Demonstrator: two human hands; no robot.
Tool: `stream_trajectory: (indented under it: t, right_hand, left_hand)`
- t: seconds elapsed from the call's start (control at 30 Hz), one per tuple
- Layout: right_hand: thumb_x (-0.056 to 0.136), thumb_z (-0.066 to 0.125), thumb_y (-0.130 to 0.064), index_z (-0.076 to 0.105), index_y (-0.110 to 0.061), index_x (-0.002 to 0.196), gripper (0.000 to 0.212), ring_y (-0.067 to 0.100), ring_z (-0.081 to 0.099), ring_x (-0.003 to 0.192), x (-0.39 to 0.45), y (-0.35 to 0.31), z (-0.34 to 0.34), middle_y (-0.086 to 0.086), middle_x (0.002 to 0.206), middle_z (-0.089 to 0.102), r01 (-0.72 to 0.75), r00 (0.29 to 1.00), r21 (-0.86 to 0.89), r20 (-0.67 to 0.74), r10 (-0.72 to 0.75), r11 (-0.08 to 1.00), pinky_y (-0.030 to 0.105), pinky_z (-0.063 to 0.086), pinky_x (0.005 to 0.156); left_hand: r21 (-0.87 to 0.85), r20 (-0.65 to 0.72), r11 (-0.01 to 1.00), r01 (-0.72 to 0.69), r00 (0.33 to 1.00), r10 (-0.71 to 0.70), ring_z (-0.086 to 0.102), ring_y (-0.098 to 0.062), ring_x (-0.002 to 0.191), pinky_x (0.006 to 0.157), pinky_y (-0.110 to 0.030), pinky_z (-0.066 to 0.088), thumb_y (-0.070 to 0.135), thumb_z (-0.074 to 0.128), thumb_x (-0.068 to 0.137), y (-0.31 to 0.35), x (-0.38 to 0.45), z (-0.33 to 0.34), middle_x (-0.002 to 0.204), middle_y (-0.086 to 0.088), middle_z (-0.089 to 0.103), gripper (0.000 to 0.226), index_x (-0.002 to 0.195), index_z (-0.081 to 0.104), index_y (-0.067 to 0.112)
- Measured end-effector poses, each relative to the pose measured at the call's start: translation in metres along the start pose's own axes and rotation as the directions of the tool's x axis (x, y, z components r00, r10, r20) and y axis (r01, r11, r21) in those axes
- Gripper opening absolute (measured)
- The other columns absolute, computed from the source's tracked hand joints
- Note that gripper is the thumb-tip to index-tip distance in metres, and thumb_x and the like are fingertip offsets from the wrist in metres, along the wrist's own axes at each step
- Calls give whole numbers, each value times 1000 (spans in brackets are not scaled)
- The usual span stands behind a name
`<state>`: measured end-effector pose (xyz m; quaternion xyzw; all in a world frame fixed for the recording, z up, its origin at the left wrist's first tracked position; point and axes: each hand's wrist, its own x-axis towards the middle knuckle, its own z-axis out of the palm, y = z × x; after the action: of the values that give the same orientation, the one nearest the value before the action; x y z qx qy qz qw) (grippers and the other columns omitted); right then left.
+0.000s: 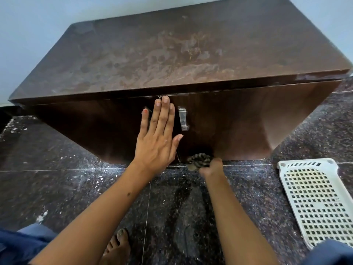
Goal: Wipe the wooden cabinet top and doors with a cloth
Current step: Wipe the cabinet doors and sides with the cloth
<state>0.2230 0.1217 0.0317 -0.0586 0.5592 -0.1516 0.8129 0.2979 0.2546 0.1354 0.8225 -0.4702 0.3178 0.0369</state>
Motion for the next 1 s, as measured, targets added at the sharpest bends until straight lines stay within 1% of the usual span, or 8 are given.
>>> stream_trajectory:
  t: [0.07, 0.23, 0.4, 0.57, 0.63, 0.73, 0.83, 1.0]
  right_hand:
    - [101, 30, -26, 48, -5, 130, 40, 32, 52, 119, 7, -12, -10, 17, 129, 53, 24, 1000, 20, 14, -24, 1000, 49, 40, 103]
    - [101, 22, -5, 54, -9, 82, 37, 11, 62, 43, 0, -49, -34, -1, 56, 67, 200, 976, 39, 84, -202, 979, 22, 47, 36]
    - [97, 18, -11, 53, 4, 110, 40, 35, 58, 99, -9, -9, 7, 17, 120, 55, 170, 981, -132, -74, -180, 977, 51, 39, 104]
    - [101, 22, -14, 32, -5, 143, 44, 29, 38, 132, -31, 0, 40, 12, 150, 31, 330, 926, -37, -183, -331, 943, 33, 34, 107]
    - [102, 24, -13, 10, -8, 151, 52, 26, 9, 145, -50, 5, 55, 11, 159, 1, 644, 734, -135, -168, -658, 753, 35, 17, 117]
    - [98, 35, -7, 3, 4, 147, 60, 30, -12, 145, -73, 44, 63, 21, 155, -14, 932, 250, -293, 100, -963, 212, 36, -4, 118]
    - [95, 39, -5, 2, -3, 149, 65, 29, -12, 144, -56, 78, 46, 6, 155, -19, 903, -36, -358, 487, -872, -238, 44, -1, 117]
    - [73, 68, 3, -9, -23, 150, 112, 42, 18, 132, -5, 42, -2, -8, 156, -23, 475, -255, -339, 830, -495, -812, 58, 41, 95]
  left_hand:
    - [4, 13, 1000, -26, 1000, 26, -18, -21, 144, 117, -42, -6, 39, 28, 98, -7, -3, 0, 154, -10, -2, 68, 147, 1, 0]
    - [-38, 34, 997, -60, 998, 61, -10, -21, 144, 118, -42, -4, 38, 24, 99, -15, -4, -5, 155, -9, -1, 66, 148, 1, 1]
    - [-48, 20, 996, -75, 997, 76, -14, -19, 144, 118, -41, -6, 37, 22, 99, -20, -4, -4, 154, -10, -3, 62, 148, 1, 5]
    - [-38, -19, 997, -60, 998, 60, -12, -19, 145, 118, -42, -6, 36, 25, 98, -20, -6, 0, 155, -7, -1, 63, 148, 2, 4]
    - [-37, -33, 999, -21, 999, 20, -12, -20, 145, 118, -42, -7, 35, 26, 98, -24, -7, 2, 155, -7, -4, 64, 148, 0, 3]
    - [-8, -30, 1000, -17, 999, 16, -13, -20, 145, 118, -42, -7, 34, 27, 98, -32, -10, 4, 156, -7, -12, 67, 149, -4, 4]
    - [21, -30, 999, -36, 999, 37, -12, -19, 145, 118, -43, -5, 33, 27, 97, -37, -13, 5, 157, -8, -12, 67, 150, -5, 6]
    - [-19, 12, 1000, -12, 1000, 13, -11, -19, 146, 118, -44, -5, 34, 26, 98, -36, -13, -1, 157, -6, -15, 64, 149, -1, 6]
